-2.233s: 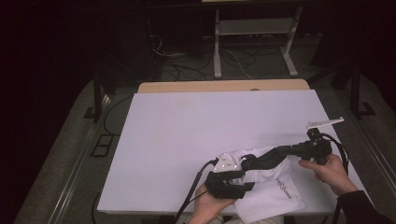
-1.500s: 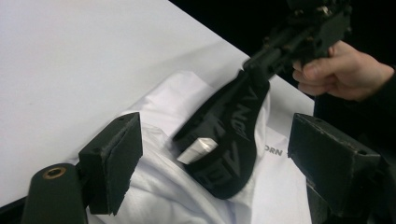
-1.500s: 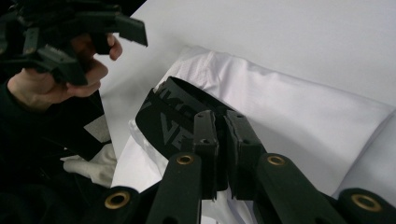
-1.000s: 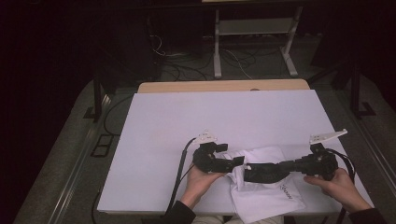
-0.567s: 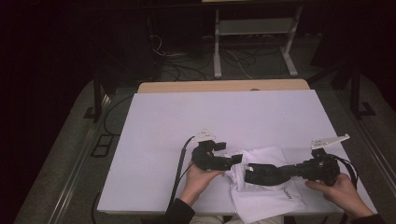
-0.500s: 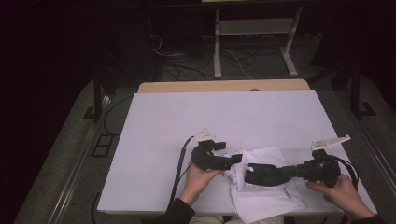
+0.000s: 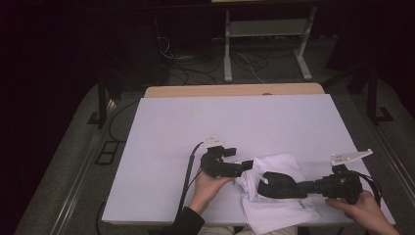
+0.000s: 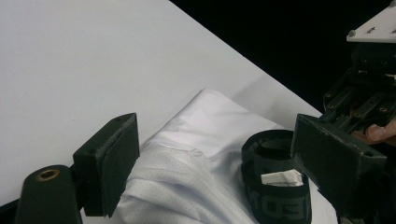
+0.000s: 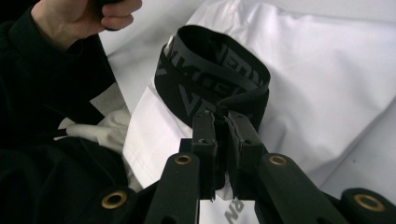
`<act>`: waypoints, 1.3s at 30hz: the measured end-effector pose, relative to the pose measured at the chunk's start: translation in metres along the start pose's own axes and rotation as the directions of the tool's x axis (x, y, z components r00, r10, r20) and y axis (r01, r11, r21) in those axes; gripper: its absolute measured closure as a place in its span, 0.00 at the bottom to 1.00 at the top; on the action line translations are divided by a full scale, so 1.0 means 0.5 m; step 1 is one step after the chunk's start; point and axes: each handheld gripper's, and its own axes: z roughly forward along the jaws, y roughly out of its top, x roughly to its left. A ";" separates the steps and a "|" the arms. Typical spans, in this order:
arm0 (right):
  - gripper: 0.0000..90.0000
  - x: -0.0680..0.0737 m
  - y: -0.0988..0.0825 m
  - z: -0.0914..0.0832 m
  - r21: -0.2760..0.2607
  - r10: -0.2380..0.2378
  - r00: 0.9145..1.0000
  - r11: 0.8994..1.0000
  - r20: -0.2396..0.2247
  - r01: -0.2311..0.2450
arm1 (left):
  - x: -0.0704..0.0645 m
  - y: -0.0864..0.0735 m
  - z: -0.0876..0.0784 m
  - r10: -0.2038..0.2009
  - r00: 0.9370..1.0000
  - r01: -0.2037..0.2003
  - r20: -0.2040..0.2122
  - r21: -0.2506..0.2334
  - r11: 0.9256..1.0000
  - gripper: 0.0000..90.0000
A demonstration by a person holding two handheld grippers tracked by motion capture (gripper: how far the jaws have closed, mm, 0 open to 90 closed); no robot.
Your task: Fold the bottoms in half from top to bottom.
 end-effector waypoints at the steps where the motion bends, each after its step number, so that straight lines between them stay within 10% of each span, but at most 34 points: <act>1: 0.90 0.000 -0.003 -0.002 0.007 -0.001 1.000 1.000 -0.002 0.001 | 0.000 0.000 0.000 -0.001 1.000 0.001 0.000 -0.001 1.000 0.16; 20: 0.77 -0.016 -0.036 -0.017 0.132 0.005 1.000 0.991 -0.003 -0.005 | -0.001 -0.001 0.006 0.002 1.000 -0.002 0.006 0.000 1.000 0.16; 28: 0.54 -0.022 0.026 -0.022 0.044 -0.013 0.998 0.999 0.066 0.010 | 0.001 0.000 0.006 -0.001 1.000 0.001 0.005 -0.007 1.000 0.16; 39: 0.61 -0.056 0.113 0.041 0.029 0.008 0.998 1.000 0.065 -0.010 | 0.002 0.000 0.005 0.003 1.000 -0.003 0.012 -0.010 1.000 0.16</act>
